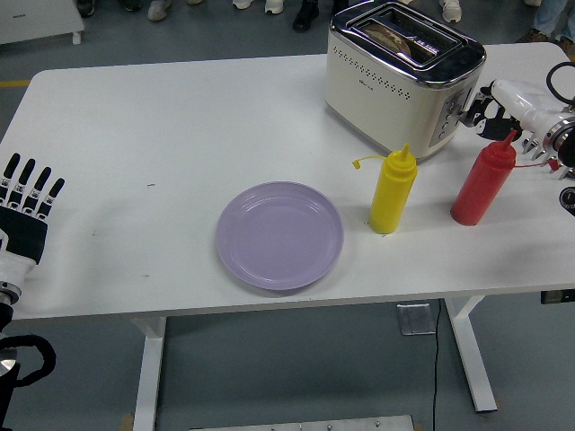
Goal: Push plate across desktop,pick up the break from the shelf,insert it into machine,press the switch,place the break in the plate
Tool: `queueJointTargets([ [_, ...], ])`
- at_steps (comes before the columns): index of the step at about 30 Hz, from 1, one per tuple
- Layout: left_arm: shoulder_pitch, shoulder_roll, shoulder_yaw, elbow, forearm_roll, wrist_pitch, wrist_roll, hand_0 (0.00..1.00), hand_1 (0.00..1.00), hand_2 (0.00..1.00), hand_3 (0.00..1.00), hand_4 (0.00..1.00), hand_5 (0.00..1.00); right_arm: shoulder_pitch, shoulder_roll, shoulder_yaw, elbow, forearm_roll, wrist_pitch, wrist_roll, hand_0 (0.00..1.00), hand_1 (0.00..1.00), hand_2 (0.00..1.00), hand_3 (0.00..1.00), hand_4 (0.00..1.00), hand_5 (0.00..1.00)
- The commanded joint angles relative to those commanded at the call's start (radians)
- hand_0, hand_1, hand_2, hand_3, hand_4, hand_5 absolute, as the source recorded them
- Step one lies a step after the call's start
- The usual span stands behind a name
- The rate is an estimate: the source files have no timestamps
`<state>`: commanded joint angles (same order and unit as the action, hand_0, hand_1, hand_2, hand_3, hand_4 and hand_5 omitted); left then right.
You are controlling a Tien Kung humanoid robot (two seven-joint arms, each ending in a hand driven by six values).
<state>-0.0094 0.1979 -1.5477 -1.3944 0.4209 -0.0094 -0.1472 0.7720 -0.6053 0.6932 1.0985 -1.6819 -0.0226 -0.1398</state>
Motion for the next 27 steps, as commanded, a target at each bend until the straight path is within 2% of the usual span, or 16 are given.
queueJointTargets([
  [10, -0.001, 0.0, 0.0, 0.0, 0.0, 0.0, 0.0, 0.81, 0.86, 0.916, 0.862, 0.637, 0.998, -0.002, 0.005, 0.021, -0.005, -0.003, -0.004, -0.004, 0.264, 0.386, 0.587, 0.534, 0.121, 0.295],
  [17, -0.003, 0.001, -0.002, 0.001, 0.0, 0.0, 0.0, 0.81, 0.86, 0.916, 0.862, 0.637, 0.998, -0.015, -0.014, 0.09, 0.034, -0.018, -0.001, -0.017, 0.264, 0.386, 0.586, 0.534, 0.119, 0.292],
  [18, -0.003, 0.001, -0.002, 0.001, 0.0, 0.0, 0.0, 0.81, 0.86, 0.916, 0.862, 0.637, 0.998, -0.017, -0.016, 0.099, 0.039, -0.022, 0.001, -0.021, 0.263, 0.387, 0.586, 0.544, 0.156, 0.279],
  [23, -0.003, 0.001, -0.003, 0.001, 0.0, 0.0, 0.0, 0.81, 0.86, 0.916, 0.862, 0.637, 0.998, -0.033, -0.03, 0.173, 0.076, -0.056, 0.037, -0.083, 0.263, 0.387, 0.586, 0.544, 0.156, 0.279],
  [24, -0.003, 0.001, -0.003, 0.001, 0.0, 0.0, 0.0, 0.81, 0.86, 0.916, 0.862, 0.637, 0.998, -0.037, -0.033, 0.189, 0.084, -0.063, 0.047, -0.101, 0.433, 0.519, 0.73, 0.811, 0.588, 0.438],
  [27, -0.003, 0.001, -0.003, 0.001, 0.0, 0.0, 0.0, 0.81, 0.86, 0.916, 0.862, 0.637, 0.998, -0.048, -0.04, 0.248, 0.105, -0.073, 0.059, -0.154, 0.433, 0.519, 0.73, 0.811, 0.588, 0.438],
])
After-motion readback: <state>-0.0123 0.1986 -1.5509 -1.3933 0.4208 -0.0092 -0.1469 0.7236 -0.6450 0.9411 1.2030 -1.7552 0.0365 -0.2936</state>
